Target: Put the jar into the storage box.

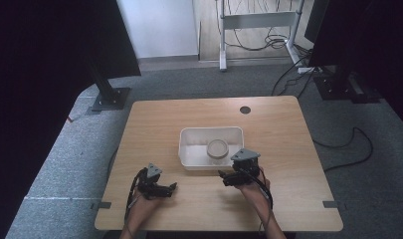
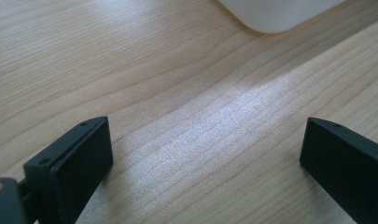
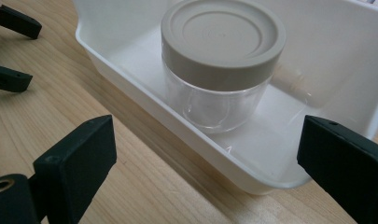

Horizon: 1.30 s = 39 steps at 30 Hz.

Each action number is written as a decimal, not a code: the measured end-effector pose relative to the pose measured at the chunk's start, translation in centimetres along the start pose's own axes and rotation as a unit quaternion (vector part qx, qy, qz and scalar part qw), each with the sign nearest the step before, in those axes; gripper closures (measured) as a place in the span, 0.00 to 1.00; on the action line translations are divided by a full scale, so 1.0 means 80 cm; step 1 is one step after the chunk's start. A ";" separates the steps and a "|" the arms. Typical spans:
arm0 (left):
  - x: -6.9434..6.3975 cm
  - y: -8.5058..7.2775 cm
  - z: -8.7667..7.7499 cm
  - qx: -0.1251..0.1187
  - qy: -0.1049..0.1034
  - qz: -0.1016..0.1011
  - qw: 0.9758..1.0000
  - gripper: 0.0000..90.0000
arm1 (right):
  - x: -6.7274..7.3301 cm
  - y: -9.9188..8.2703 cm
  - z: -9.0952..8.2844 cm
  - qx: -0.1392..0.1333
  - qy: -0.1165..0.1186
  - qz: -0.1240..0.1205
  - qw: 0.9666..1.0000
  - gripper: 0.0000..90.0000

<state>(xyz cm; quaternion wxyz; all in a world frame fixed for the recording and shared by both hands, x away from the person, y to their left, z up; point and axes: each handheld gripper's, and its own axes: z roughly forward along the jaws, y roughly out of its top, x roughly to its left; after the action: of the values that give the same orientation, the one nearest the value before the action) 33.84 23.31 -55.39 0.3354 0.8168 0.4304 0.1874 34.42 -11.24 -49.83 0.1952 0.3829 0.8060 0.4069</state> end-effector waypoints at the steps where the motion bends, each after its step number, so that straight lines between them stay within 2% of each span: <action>1: 0.000 0.000 0.000 0.000 0.000 0.000 1.000 0.03 | 0.000 -0.002 -0.002 0.000 0.000 0.000 1.000 0.05; 17: 0.000 0.000 0.000 0.000 0.000 0.000 1.000 0.03 | -0.008 -0.020 -0.024 -0.001 -0.012 0.013 1.000 0.05; 24: 0.000 0.000 0.000 0.000 0.000 0.000 1.000 0.03 | -0.011 -0.024 -0.036 -0.003 -0.019 0.010 1.000 0.05; 39: 0.000 0.000 0.000 0.000 0.000 0.000 1.000 0.03 | -0.026 -0.057 -0.066 0.001 -0.044 0.021 0.999 0.05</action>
<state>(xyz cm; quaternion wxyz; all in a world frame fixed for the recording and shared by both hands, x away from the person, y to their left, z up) 33.83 23.30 -55.40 0.3356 0.8166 0.4306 0.1874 30.35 -17.24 -50.36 0.2219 0.4175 0.7887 0.3930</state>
